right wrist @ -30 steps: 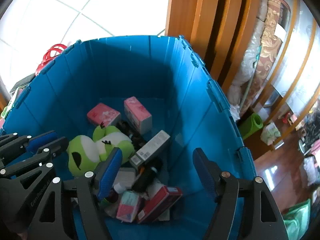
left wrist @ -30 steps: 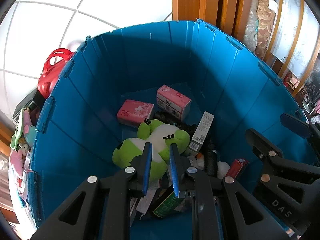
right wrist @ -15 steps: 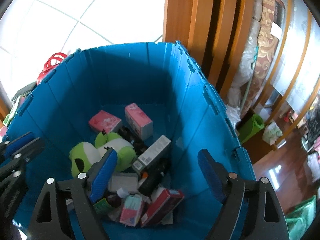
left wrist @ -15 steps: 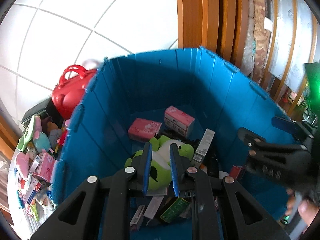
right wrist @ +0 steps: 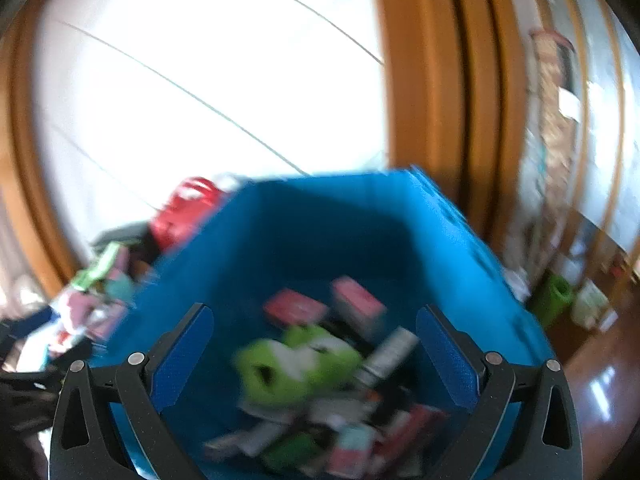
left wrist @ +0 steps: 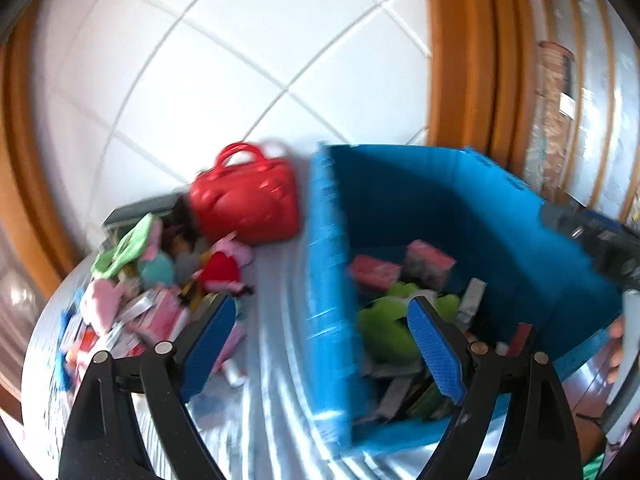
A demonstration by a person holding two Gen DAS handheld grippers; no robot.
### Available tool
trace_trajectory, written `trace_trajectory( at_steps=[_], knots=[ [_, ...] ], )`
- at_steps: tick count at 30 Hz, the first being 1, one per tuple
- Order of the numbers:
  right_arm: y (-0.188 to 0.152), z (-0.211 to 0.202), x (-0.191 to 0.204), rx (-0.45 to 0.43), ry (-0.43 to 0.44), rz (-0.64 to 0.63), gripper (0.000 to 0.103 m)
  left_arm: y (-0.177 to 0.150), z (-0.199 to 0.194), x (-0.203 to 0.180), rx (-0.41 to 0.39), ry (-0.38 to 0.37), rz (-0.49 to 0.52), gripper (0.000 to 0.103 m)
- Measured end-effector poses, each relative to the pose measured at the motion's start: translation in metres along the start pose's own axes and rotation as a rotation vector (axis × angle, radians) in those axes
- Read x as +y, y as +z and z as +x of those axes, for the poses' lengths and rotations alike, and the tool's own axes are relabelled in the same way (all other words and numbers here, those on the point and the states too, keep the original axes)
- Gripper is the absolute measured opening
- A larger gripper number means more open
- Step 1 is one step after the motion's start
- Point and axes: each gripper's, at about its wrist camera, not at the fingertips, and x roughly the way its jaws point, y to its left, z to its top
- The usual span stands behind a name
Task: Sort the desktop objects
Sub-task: 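Move both tools back to the pile on the bed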
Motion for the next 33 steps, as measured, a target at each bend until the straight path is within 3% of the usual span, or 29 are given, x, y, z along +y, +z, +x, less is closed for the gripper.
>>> trace_trajectory(
  at_steps=[7,16,23,26,29,31,33],
  knots=[
    [-0.002,0.003,0.097,-0.049,0.176,-0.039,0.103,-0.042,-0.009,0.123,0.014,0.152,-0.139,0.088],
    [-0.024,0.038,0.226,0.004,0.348,-0.109,0.103,-0.084,-0.001,0.231,0.106,0.232,-0.211,0.089],
    [-0.06,0.091,0.28,0.077,0.324,-0.086,0.103,-0.12,0.024,0.3,0.202,0.231,-0.277,0.088],
    [-0.086,0.124,0.287,0.171,0.293,-0.079,0.103,-0.143,0.045,0.321,0.258,0.234,-0.285,0.088],
    [-0.117,0.159,0.283,0.273,0.244,-0.079,0.103,-0.166,0.069,0.333,0.308,0.302,-0.279,0.088],
    [-0.137,0.18,0.278,0.339,0.212,-0.079,0.103,-0.18,0.088,0.337,0.366,0.291,-0.284,0.088],
    [-0.155,0.193,0.274,0.391,0.187,-0.082,0.103,-0.189,0.105,0.334,0.387,0.231,-0.304,0.088]
  ],
)
